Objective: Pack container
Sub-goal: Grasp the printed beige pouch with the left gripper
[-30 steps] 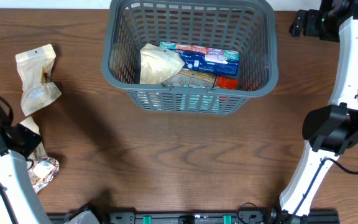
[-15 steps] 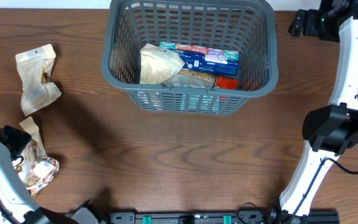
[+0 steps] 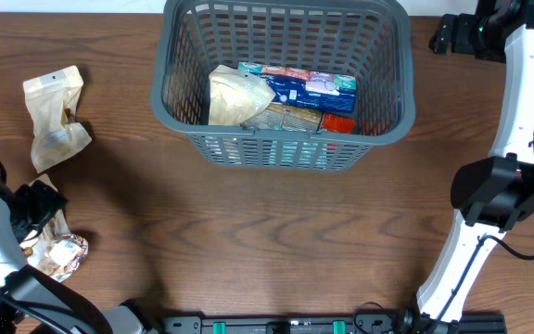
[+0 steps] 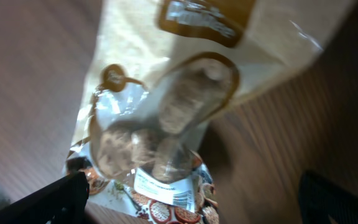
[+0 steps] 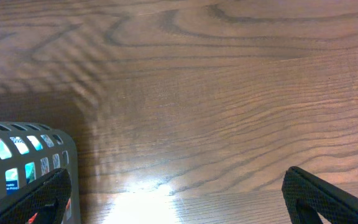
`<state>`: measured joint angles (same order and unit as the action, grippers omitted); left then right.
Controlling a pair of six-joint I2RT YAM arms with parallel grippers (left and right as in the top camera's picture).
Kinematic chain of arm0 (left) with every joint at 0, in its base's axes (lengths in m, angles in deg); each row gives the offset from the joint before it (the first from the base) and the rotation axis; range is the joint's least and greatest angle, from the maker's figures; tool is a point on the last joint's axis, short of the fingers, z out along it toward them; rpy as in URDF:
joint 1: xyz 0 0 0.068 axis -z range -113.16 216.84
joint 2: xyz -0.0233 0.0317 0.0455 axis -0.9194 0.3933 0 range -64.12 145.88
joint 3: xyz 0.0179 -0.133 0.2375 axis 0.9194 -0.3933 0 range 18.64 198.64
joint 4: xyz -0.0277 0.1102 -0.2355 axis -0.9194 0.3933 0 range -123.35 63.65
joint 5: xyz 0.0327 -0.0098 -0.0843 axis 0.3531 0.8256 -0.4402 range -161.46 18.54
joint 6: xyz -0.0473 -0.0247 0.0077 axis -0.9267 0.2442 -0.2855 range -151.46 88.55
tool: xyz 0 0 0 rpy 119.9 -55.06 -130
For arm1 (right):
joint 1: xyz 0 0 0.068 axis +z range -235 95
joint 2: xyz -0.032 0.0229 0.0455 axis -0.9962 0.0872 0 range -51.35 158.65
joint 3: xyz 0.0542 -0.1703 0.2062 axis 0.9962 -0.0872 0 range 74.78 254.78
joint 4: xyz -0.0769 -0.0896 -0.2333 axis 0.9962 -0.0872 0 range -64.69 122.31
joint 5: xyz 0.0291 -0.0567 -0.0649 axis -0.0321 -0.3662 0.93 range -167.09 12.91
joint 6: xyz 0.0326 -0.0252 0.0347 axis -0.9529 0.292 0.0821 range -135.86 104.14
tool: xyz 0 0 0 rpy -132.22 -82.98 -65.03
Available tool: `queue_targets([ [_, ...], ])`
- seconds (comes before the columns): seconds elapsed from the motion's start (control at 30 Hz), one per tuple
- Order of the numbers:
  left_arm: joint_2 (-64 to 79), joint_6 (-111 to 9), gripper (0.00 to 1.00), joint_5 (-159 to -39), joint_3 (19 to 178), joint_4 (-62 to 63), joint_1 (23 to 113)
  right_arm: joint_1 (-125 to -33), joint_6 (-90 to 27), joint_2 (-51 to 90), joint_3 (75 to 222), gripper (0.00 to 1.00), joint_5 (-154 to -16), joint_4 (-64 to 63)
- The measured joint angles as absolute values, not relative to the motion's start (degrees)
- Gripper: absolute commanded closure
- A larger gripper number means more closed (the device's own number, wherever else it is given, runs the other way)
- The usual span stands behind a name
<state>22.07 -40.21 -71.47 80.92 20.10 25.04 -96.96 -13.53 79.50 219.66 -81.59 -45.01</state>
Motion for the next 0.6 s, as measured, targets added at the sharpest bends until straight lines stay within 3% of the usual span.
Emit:
queue_targets([
  [0.27,22.1,-28.3,0.03,-74.2,80.9,18.4,25.0,-96.9,-13.5,79.5,219.7,0.01,-81.6,-45.0],
  [0.6,26.2,-25.1,0.03,-72.1,80.9,17.3,25.0,-96.9,-13.3,79.5,219.7,0.01,-81.6,-45.0],
])
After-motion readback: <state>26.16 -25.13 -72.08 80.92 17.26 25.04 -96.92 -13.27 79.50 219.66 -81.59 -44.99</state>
